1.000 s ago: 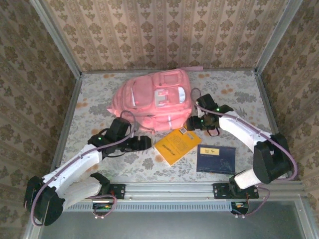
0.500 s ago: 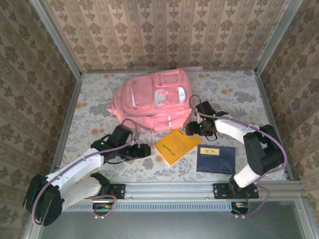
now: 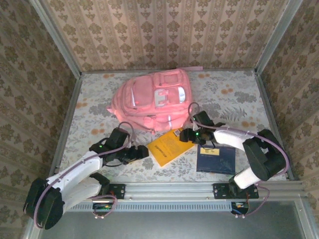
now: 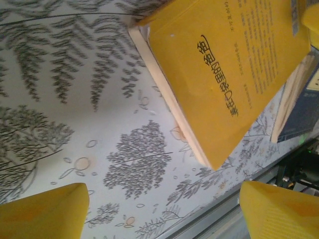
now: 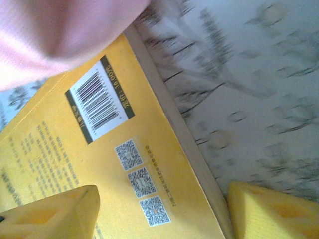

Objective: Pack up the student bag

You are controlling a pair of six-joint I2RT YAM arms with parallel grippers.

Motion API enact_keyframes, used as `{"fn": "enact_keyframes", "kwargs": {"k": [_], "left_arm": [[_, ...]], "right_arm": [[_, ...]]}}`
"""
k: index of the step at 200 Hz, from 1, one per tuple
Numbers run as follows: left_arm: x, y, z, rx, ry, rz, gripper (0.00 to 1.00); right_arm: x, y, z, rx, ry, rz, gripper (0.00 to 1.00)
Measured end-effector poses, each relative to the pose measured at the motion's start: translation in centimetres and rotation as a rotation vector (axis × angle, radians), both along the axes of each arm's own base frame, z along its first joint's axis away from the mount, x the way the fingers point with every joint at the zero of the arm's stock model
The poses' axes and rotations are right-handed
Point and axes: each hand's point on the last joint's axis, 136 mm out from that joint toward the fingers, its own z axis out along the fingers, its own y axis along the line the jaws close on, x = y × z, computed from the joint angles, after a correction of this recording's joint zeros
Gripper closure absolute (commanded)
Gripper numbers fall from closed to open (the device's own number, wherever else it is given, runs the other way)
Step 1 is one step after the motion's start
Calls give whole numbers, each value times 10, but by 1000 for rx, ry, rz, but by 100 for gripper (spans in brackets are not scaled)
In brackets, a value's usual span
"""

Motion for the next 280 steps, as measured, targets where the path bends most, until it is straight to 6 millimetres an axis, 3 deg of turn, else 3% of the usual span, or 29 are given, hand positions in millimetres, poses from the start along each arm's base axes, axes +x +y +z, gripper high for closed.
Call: {"fn": "enact_keyframes", "kwargs": {"k": [54, 116, 181, 262, 280], "left_arm": [[0, 16, -9, -24, 33, 74, 19], [0, 17, -23, -7, 88, 81, 20], [3, 13, -30, -5, 116, 76, 23], [2, 9, -32, 40, 112, 32, 26], [2, 9, -32, 43, 109, 29, 26]], "right_arm": [[-42, 50, 3, 140, 50, 142, 33], [-52, 47, 1, 64, 63, 204, 33], [-52, 47, -5, 61, 171, 179, 47], [-64, 72, 22, 214, 207, 212, 58], [-63, 78, 27, 248, 210, 215, 67]]}}
